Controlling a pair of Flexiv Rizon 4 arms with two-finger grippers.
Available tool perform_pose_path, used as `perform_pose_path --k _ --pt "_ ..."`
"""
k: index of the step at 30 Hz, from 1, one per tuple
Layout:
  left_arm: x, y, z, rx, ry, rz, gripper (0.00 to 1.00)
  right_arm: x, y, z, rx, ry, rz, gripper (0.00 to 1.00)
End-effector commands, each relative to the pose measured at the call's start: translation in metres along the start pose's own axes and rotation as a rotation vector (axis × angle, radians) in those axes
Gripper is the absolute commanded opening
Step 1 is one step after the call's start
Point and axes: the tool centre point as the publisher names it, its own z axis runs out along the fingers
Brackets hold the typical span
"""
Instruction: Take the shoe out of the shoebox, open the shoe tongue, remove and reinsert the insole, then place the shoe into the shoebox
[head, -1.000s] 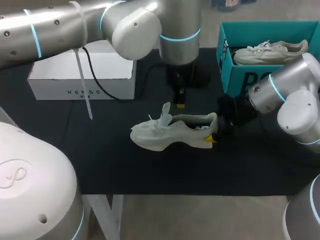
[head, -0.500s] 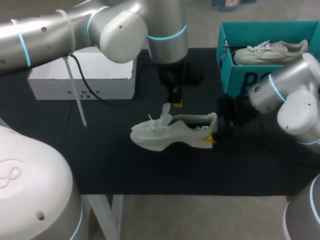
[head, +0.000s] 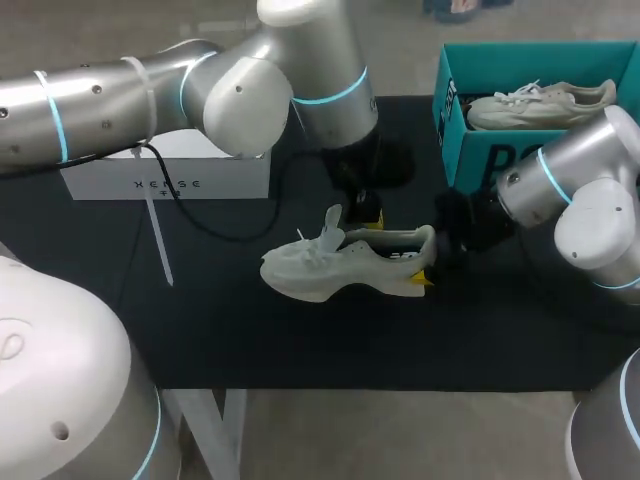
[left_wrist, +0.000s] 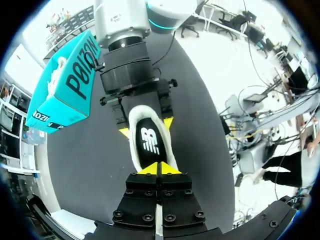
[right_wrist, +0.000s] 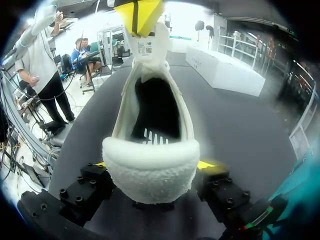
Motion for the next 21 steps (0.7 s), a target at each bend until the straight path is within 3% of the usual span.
perform_pose_path --k 1,11,21 --pt "-0.007 -0.009 0.020 0.022 0.013 0.038 0.00 -0.002 -0.001 0.003 0.003 0.000 0.001 0.00" --pt "-0.014 -0.020 0.052 -0.005 0.059 0.082 0.00 -0.002 -0.001 0.003 0.003 0.000 0.001 0.00" --pt "-0.020 -0.004 0.074 -0.032 0.055 0.040 0.00 -0.002 -0.001 0.003 0.003 0.000 0.001 0.00"
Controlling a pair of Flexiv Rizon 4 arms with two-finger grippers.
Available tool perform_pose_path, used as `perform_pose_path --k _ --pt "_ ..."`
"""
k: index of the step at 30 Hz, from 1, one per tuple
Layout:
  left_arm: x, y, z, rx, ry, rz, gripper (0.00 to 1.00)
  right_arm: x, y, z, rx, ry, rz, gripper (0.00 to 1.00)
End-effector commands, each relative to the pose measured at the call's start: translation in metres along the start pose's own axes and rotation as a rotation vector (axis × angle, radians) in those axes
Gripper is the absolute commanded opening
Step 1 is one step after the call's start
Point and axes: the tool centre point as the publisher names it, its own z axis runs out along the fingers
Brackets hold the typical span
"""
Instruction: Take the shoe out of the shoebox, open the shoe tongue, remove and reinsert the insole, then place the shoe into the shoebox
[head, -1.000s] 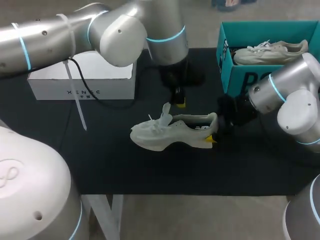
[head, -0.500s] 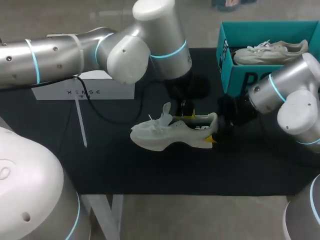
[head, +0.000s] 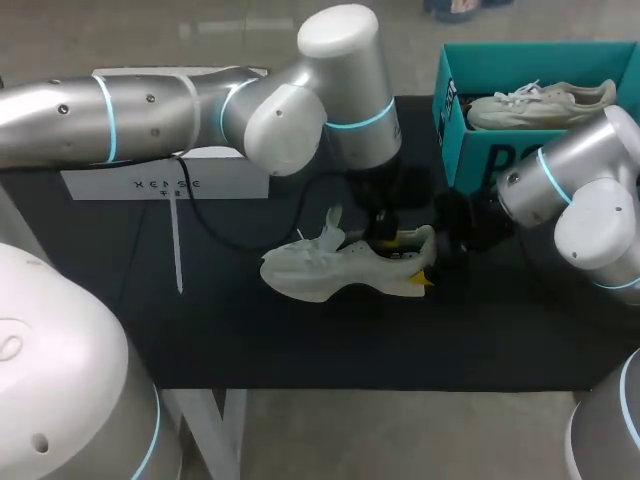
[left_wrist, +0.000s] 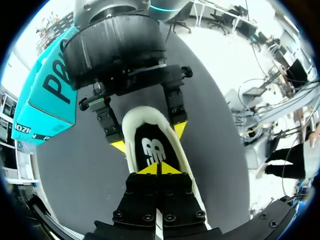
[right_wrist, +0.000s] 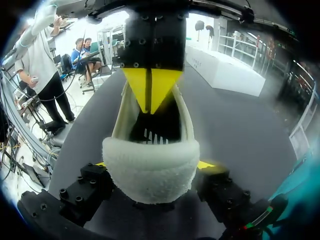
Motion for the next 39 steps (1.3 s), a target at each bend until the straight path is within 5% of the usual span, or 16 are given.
perform_pose_path --k 1,13,18,39 --pt "-0.003 0.004 0.012 -0.022 0.015 -0.006 0.00 -0.002 -0.001 0.003 0.003 0.000 0.001 0.00" --pt "0.016 0.019 0.012 -0.097 0.016 -0.058 0.00 -0.002 -0.001 0.003 0.003 0.000 0.001 0.00" --pt "0.024 0.025 0.009 -0.046 0.054 -0.097 0.00 -0.002 -0.001 0.003 0.003 0.000 0.001 0.00" --pt "0.030 0.029 0.015 -0.081 0.044 -0.093 0.00 -0.002 -0.001 0.003 0.003 0.000 0.001 0.00"
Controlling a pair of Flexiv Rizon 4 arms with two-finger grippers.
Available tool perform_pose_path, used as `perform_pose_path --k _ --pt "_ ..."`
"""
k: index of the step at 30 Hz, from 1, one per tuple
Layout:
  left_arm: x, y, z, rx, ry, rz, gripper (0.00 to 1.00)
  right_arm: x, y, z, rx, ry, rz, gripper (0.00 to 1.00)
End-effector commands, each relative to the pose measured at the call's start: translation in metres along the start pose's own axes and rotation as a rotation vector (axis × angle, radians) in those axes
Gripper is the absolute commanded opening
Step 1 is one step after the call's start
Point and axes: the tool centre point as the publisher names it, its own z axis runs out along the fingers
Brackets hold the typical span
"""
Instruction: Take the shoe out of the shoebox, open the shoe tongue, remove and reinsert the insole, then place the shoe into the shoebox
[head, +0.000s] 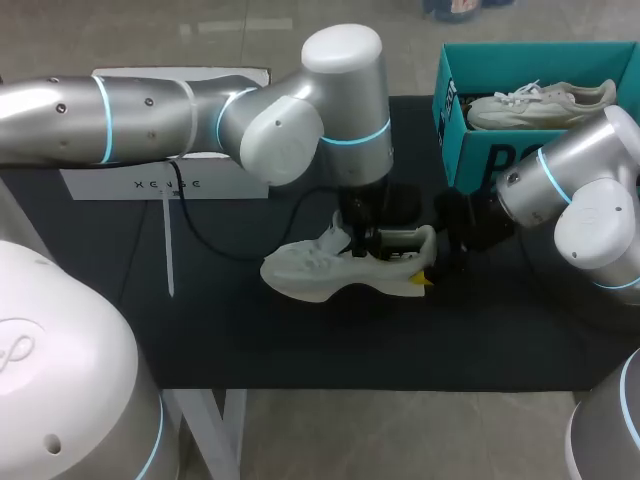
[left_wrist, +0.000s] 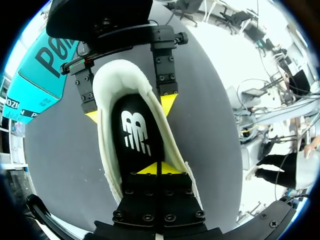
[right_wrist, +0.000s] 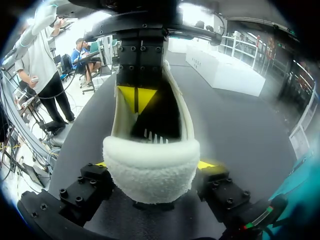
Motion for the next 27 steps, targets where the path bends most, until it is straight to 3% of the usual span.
perform_pose_path --k 1,3,15,27 --pt "0.005 0.003 0.001 0.012 0.004 -0.006 0.00 -0.002 -0.001 0.003 0.003 0.000 0.001 0.00" --pt "0.008 0.003 0.004 0.045 0.031 -0.013 0.00 -0.002 -0.001 0.003 0.003 0.000 0.001 0.00" --pt "0.011 0.013 0.018 0.009 0.006 -0.034 0.00 -0.002 -0.001 0.003 0.003 0.000 0.001 0.00" --pt "0.015 0.008 0.027 0.058 0.065 -0.005 0.00 -0.002 -0.001 0.003 0.003 0.000 0.001 0.00"
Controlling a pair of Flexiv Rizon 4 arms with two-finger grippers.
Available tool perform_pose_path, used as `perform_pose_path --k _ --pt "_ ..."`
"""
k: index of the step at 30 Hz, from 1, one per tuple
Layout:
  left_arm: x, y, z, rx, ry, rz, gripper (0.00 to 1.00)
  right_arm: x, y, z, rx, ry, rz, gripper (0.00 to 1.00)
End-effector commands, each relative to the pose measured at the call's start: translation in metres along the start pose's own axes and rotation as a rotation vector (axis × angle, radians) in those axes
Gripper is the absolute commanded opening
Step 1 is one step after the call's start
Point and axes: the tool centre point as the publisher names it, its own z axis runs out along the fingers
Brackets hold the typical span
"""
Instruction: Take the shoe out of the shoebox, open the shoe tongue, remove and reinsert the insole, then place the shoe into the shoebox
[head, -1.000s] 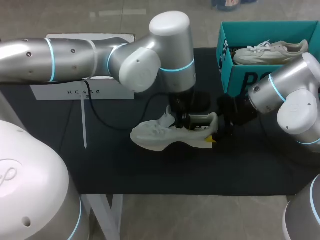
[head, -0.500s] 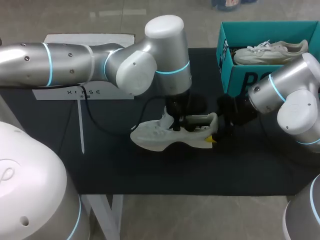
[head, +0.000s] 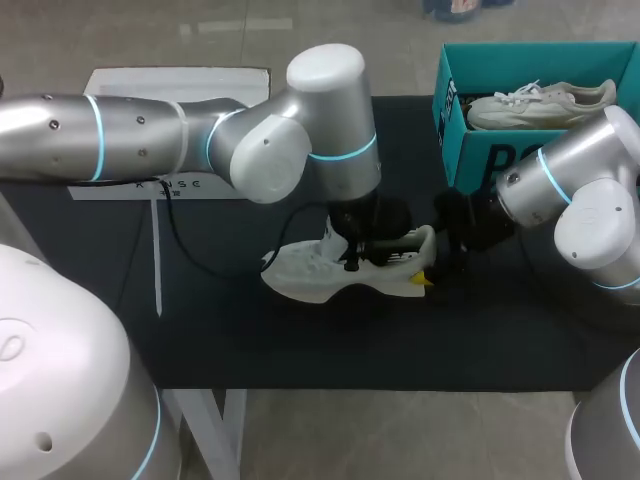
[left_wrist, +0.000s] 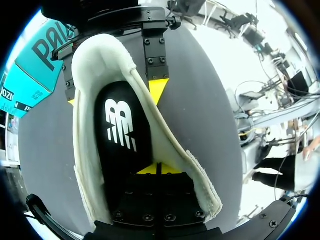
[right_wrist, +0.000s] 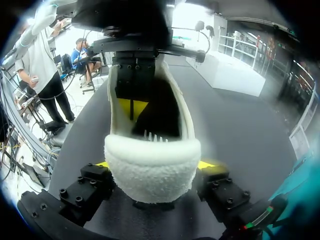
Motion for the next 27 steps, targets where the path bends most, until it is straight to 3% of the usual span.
perform_pose_path --k 1,14,23,26,27 --pt "0.000 -0.002 0.005 0.012 0.032 0.011 0.00 -0.002 -0.001 0.002 0.003 -0.001 0.002 0.00" --pt "-0.010 0.004 0.011 -0.014 -0.025 0.005 0.00 -0.002 -0.001 0.002 0.003 -0.001 0.002 0.00" --pt "-0.001 -0.002 0.007 -0.008 -0.004 0.027 0.00 -0.002 -0.001 0.002 0.003 -0.001 0.002 0.00" --pt "0.002 -0.003 0.003 -0.003 -0.010 0.029 0.25 -0.002 -0.001 0.002 0.003 -0.001 0.002 0.00" --pt "0.002 -0.003 0.001 -0.005 -0.020 0.030 0.27 -0.002 -0.001 0.002 0.003 -0.001 0.002 0.00"
